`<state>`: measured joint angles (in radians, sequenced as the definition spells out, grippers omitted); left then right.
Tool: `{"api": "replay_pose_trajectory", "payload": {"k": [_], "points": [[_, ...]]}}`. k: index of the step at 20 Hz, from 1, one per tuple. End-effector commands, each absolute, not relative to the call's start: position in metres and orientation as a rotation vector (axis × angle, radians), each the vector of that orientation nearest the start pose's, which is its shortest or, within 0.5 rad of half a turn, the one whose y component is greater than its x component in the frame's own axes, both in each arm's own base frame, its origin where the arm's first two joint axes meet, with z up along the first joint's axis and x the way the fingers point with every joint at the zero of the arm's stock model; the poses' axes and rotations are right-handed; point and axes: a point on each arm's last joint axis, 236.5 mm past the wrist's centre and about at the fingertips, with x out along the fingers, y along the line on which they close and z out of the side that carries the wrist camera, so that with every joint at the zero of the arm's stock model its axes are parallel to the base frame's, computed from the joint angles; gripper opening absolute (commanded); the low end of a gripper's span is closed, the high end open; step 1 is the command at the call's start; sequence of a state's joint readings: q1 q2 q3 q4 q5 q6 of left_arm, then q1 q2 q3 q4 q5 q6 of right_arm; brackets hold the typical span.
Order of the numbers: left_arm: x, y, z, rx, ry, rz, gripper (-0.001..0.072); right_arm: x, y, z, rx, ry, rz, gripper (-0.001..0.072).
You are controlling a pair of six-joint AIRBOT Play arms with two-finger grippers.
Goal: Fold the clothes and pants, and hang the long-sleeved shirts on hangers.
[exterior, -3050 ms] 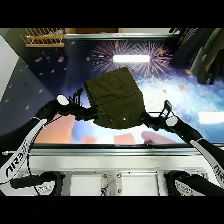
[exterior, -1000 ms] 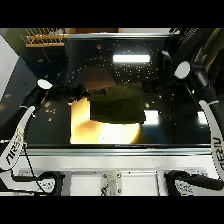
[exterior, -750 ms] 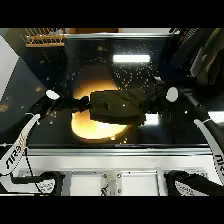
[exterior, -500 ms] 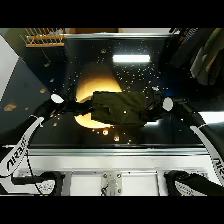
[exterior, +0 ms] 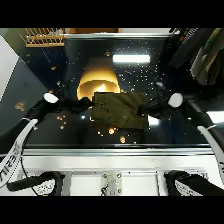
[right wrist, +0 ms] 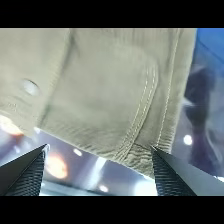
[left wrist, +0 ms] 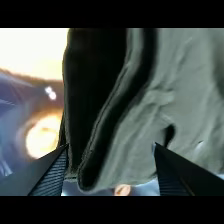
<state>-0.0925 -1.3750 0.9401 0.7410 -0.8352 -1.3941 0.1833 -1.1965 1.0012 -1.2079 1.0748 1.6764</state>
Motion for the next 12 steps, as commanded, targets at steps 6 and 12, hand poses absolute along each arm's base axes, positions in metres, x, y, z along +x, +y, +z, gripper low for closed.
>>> {"api": "replay_pose_trajectory", "payload": {"k": [6,12], "points": [[0.374,-0.169,0.051,-0.621,1.068,-0.463,0.0034,0.377,0.026,-0.028,0.619,1.328,0.158,0.0704],[0.348,-0.219,0.052,-0.55,1.109,-0.582,0.003,0.412,0.083,-0.088,0.885,1.326,0.378,0.0701]]}}
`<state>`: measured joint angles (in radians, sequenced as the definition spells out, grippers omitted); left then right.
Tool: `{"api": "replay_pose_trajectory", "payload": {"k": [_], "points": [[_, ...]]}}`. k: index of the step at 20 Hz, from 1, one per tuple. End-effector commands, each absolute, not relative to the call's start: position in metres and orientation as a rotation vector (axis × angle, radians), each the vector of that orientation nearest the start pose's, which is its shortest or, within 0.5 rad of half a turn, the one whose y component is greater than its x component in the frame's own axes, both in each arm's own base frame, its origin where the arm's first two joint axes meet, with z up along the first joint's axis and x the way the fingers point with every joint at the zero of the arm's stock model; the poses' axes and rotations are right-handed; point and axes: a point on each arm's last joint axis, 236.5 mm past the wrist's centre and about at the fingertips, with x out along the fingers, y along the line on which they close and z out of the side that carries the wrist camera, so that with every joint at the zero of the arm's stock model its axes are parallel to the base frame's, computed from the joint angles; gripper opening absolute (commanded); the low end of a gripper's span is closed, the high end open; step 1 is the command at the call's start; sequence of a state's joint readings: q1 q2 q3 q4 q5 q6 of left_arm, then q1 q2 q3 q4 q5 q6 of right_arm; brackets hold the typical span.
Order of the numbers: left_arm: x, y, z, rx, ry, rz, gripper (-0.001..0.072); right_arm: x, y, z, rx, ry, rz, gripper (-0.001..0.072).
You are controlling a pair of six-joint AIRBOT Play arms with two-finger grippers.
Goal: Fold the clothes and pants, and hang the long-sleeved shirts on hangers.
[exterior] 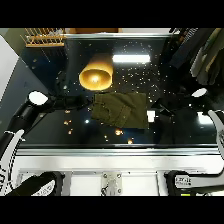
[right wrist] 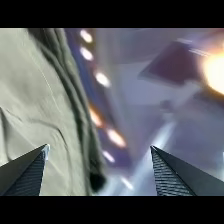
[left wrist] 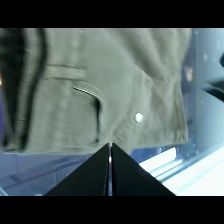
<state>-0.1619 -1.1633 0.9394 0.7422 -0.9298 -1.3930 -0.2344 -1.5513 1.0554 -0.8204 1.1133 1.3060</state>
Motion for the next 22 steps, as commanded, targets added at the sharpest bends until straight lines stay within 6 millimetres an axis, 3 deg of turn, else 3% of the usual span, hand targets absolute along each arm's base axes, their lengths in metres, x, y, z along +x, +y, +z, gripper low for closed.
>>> {"api": "replay_pose_trajectory", "payload": {"k": [1,4,5,6,7,8,9,11,13,15,17,20,22], "points": [[0.347,-0.223,0.053,-0.546,1.106,-0.589,0.003,0.413,0.098,-0.092,0.905,1.33,0.413,0.0698],[0.347,-0.227,0.054,-0.554,1.1,-0.589,0.003,0.415,0.141,-0.096,0.933,1.338,0.483,0.0694],[0.347,-0.228,0.055,-0.557,1.101,-0.591,0.003,0.414,0.154,-0.097,0.923,1.344,0.496,0.0667],[0.347,-0.228,0.055,-0.56,1.102,-0.59,0.003,0.412,0.165,-0.099,0.901,1.35,0.51,0.0585],[0.347,-0.228,0.055,-0.56,1.102,-0.59,0.003,0.41,0.174,-0.101,0.88,1.356,0.52,0.0547],[0.346,-0.228,0.054,-0.56,1.103,-0.591,0.003,0.408,0.181,-0.102,0.864,1.358,0.528,0.0545],[0.346,-0.228,0.054,-0.559,1.106,-0.592,0.003,0.407,0.186,-0.102,0.842,1.354,0.545,0.045],[0.345,-0.228,0.054,-0.558,1.11,-0.594,0.003,0.409,0.188,-0.099,0.786,1.327,0.593,0.003],[0.345,-0.228,0.054,-0.558,1.11,-0.594,0.003,0.421,0.177,-0.087,0.771,1.278,0.591,0.0022],[0.343,-0.229,0.054,-0.557,1.116,-0.597,0.003,0.448,0.142,-0.059,0.753,1.184,0.547,0.0021],[0.34,-0.229,0.053,-0.555,1.129,-0.604,0.003,0.476,0.078,-0.023,0.711,1.077,0.436,0.0022],[0.339,-0.23,0.053,-0.554,1.133,-0.606,0.003,0.489,-0.046,0.019,0.66,0.957,0.182,0.0022],[0.339,-0.23,0.053,-0.554,1.132,-0.606,0.003,0.471,-0.132,0.03,0.684,0.912,-0.023,0.0022]]}}
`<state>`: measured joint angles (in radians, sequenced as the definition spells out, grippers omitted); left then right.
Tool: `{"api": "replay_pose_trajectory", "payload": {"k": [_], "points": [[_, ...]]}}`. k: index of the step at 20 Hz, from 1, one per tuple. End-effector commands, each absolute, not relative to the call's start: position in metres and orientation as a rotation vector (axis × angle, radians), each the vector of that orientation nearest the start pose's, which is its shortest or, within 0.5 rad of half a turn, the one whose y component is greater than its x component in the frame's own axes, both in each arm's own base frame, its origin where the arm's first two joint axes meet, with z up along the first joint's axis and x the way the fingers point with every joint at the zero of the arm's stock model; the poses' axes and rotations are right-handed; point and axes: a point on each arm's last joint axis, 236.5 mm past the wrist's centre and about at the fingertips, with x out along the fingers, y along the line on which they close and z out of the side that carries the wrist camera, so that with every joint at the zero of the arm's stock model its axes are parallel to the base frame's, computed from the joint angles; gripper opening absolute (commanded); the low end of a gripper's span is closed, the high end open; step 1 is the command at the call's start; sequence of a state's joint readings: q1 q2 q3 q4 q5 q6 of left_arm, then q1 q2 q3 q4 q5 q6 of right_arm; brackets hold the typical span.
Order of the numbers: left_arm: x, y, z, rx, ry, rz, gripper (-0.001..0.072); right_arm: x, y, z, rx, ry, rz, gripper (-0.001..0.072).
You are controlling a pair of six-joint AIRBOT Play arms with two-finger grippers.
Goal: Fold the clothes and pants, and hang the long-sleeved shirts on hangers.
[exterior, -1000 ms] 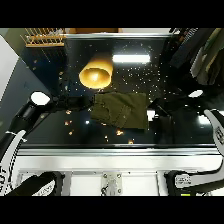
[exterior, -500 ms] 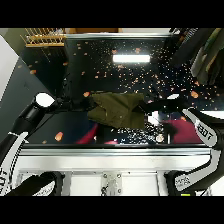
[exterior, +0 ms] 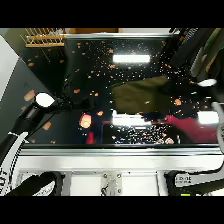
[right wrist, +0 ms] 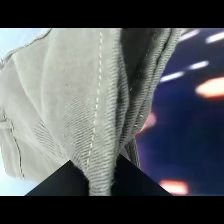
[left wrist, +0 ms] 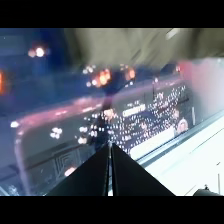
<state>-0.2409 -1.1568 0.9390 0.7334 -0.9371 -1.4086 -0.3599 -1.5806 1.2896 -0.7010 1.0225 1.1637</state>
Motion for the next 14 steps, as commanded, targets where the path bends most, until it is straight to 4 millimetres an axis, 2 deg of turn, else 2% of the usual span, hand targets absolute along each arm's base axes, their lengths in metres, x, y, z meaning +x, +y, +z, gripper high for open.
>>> {"api": "replay_pose_trajectory", "payload": {"k": [1,2,4,6,7,8,10,14], "points": [[0.339,-0.23,0.053,-0.555,1.133,-0.606,0.003,0.457,-0.167,0.033,0.701,0.894,-0.107,0.0022],[0.339,-0.23,0.053,-0.555,1.133,-0.606,0.003,0.441,-0.2,0.034,0.724,0.878,-0.19,0.0022],[0.339,-0.23,0.053,-0.555,1.133,-0.606,0.003,0.408,-0.251,0.034,0.8,0.857,-0.348,0.0022],[0.34,-0.23,0.053,-0.555,1.13,-0.604,0.003,0.372,-0.282,0.032,0.853,0.851,-0.487,0.0022],[0.34,-0.23,0.053,-0.555,1.13,-0.604,0.003,0.354,-0.289,0.028,0.858,0.868,-0.552,0.0022],[0.34,-0.23,0.053,-0.555,1.13,-0.604,0.003,0.334,-0.289,0.02,0.848,0.905,-0.612,0.0021],[0.34,-0.23,0.053,-0.555,1.13,-0.604,0.003,0.299,-0.274,0.0,0.821,1.002,-0.676,0.0022],[0.339,-0.23,0.053,-0.554,1.131,-0.605,0.003,0.256,-0.237,-0.039,0.836,1.122,-0.689,0.0023]]}}
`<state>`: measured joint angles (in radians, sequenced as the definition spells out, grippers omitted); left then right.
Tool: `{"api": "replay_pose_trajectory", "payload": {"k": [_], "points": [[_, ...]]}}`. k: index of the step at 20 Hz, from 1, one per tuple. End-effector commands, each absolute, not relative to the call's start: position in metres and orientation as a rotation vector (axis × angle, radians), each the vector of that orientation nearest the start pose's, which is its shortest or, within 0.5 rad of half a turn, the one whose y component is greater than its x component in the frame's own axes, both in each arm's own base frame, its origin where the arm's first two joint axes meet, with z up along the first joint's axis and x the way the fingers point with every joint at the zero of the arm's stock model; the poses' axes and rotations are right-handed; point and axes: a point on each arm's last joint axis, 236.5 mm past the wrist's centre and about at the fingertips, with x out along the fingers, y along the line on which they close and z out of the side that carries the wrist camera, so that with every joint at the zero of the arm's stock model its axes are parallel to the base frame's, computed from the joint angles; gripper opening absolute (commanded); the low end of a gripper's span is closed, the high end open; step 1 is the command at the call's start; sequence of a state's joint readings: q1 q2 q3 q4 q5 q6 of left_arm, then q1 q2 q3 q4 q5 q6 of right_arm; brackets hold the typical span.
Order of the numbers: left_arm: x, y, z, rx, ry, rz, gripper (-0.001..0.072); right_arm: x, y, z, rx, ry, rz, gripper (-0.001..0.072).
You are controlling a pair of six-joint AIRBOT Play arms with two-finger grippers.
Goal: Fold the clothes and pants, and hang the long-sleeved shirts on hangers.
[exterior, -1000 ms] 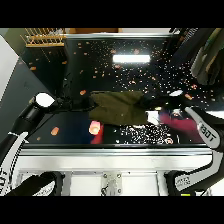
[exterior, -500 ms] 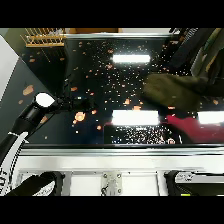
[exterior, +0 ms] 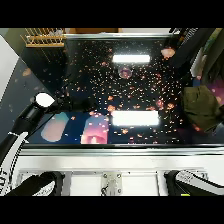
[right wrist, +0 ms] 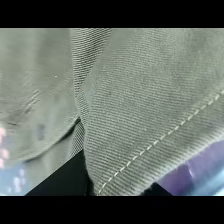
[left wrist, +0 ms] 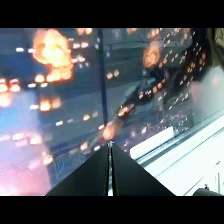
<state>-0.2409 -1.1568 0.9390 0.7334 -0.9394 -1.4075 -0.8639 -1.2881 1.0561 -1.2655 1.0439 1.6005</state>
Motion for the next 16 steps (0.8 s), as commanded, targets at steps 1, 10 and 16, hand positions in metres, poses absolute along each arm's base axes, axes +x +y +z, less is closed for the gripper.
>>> {"api": "replay_pose_trajectory", "payload": {"k": [1,10,16], "points": [[0.339,-0.23,0.053,-0.554,1.133,-0.606,0.003,0.25,-0.23,-0.045,0.842,1.139,-0.689,0.0023],[0.33,-0.232,0.051,-0.547,1.169,-0.625,0.003,0.224,-0.233,-0.019,0.75,1.215,-0.703,0.0675],[0.328,-0.232,0.05,-0.546,1.177,-0.63,0.003,0.304,-0.153,0.108,0.574,0.828,-0.344,0.0674]]}}
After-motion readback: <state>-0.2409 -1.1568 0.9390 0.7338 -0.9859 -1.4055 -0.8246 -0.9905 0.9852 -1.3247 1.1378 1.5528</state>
